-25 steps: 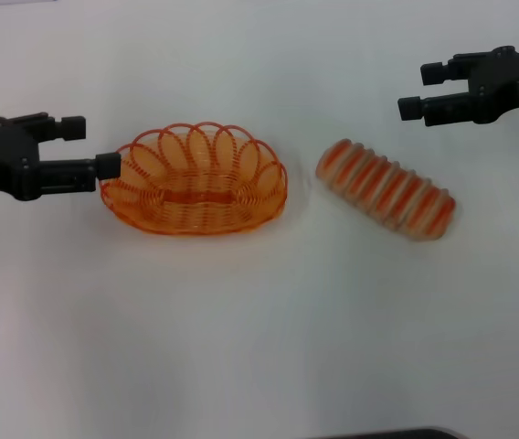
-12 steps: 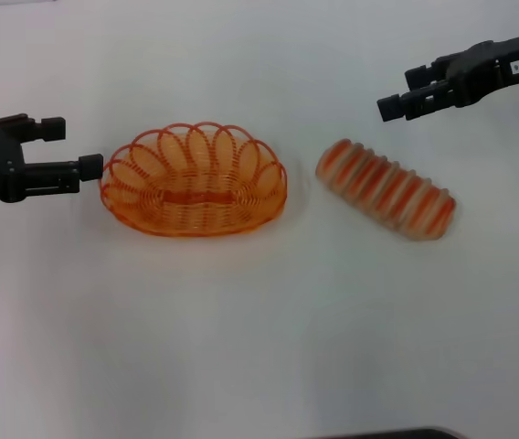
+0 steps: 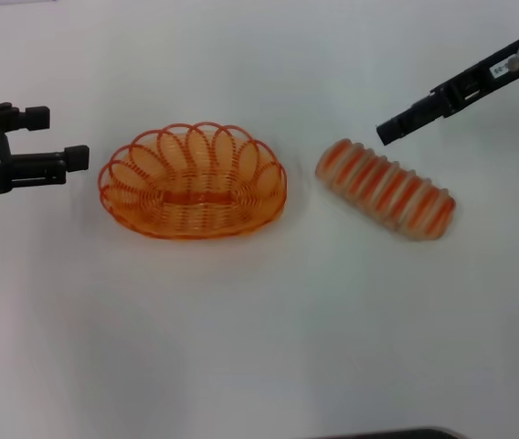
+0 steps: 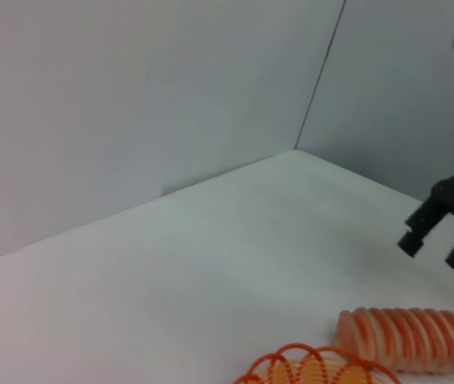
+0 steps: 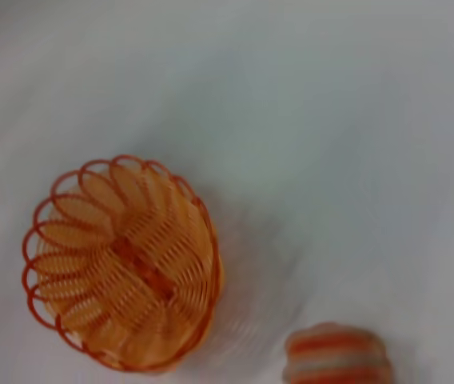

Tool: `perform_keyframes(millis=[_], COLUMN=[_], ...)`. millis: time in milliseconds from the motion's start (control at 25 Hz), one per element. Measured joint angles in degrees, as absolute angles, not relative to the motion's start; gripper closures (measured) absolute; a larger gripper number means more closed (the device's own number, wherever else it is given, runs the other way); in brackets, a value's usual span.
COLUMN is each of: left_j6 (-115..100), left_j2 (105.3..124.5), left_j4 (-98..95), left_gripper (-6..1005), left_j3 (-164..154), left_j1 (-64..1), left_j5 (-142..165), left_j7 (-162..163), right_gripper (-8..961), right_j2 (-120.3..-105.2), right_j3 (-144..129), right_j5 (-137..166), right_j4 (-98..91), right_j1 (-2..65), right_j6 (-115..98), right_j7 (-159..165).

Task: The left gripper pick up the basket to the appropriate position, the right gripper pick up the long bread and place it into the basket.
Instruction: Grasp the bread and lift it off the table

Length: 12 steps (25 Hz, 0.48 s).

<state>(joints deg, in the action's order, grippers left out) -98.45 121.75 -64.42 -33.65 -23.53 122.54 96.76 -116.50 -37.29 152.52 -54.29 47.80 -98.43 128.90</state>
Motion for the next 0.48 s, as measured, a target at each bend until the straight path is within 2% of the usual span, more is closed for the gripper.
perform_keyframes(millis=[280, 480], left_j6=[-98.09, -97.35], left_j2=[121.64, 121.64], left_j4=[-64.51, -64.52], left_gripper=[118, 118], left_j3=[-33.21, -33.08], left_j1=[-23.90, -23.89], left_j5=[122.45, 122.24], left_j7=[95.98, 95.57], right_gripper=[10, 17], right_j2=[-118.40, -119.18], right_j3=[-41.68, -45.43], right_j5=[162.15, 167.17], right_j4=[-54.48, -54.49], right_j1=[52.33, 54.04], right_j6=[-100.95, -100.31], right_j7=[134.54, 137.16])
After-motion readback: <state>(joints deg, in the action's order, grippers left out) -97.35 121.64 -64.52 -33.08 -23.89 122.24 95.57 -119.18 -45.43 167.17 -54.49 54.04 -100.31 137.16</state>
